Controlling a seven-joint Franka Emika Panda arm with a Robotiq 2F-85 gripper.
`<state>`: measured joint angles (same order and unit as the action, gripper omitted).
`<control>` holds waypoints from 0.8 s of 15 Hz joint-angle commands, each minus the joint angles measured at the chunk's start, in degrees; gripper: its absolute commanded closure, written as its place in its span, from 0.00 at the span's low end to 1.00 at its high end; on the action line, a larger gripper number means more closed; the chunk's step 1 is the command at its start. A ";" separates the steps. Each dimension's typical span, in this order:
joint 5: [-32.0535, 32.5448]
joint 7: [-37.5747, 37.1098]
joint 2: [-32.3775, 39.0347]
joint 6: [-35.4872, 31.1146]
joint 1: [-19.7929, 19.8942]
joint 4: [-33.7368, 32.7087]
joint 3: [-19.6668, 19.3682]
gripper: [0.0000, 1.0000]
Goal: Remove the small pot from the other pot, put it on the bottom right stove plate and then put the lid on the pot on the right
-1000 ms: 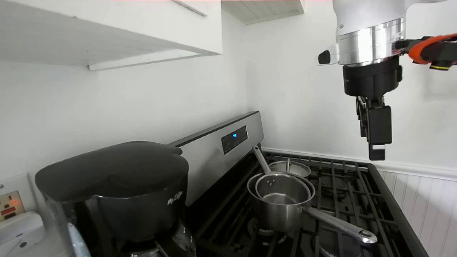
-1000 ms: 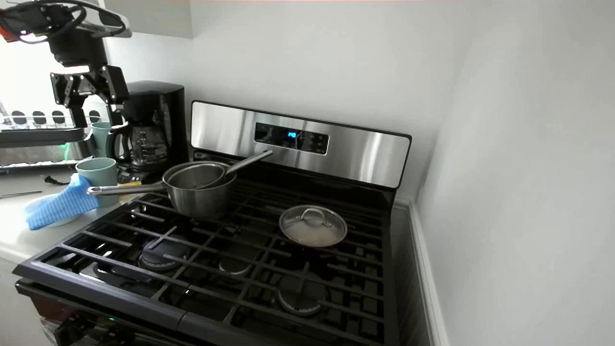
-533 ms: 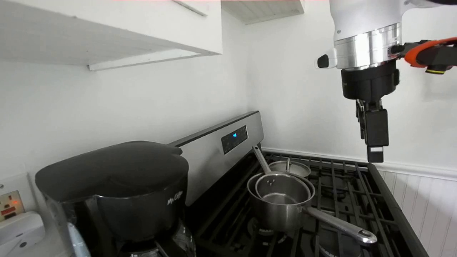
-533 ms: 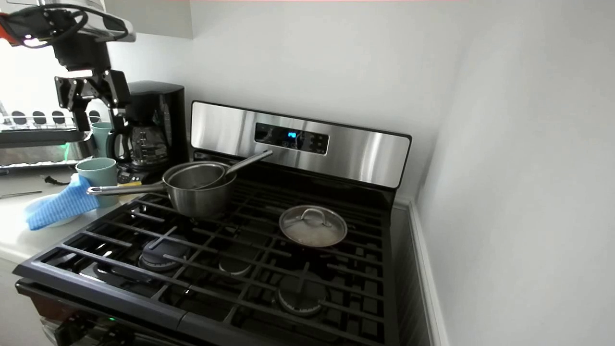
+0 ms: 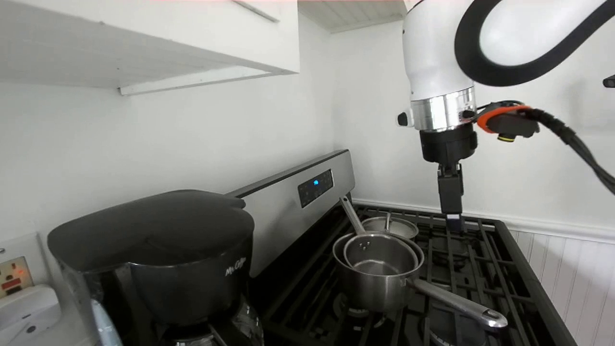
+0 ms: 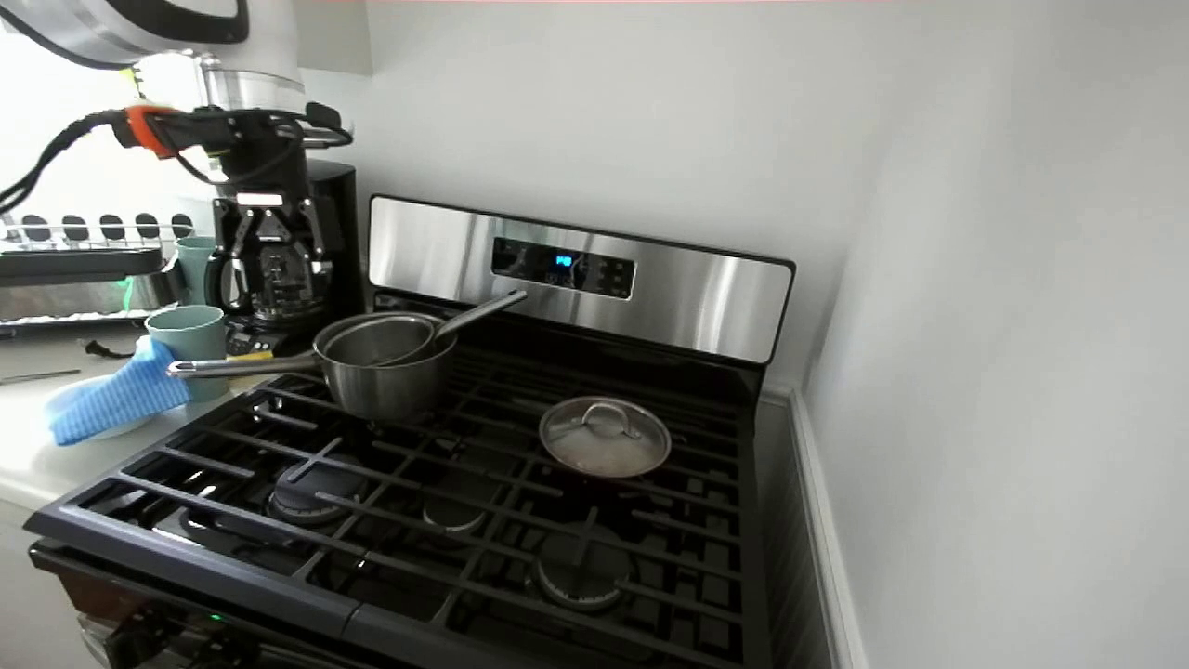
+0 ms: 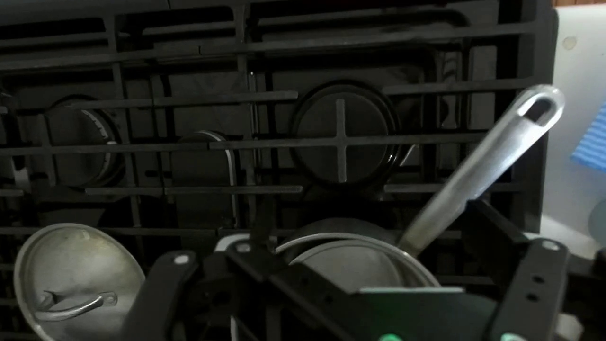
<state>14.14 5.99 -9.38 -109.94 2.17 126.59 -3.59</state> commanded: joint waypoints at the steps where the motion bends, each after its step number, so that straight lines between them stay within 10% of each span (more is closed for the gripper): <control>1: -2.25 2.67 6.71 -5.41 1.38 -4.69 -1.75 0.00; 12: -12.85 6.93 18.70 -25.42 4.39 -6.79 -2.26 0.00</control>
<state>5.47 10.35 6.46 -132.80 5.42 121.52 -6.38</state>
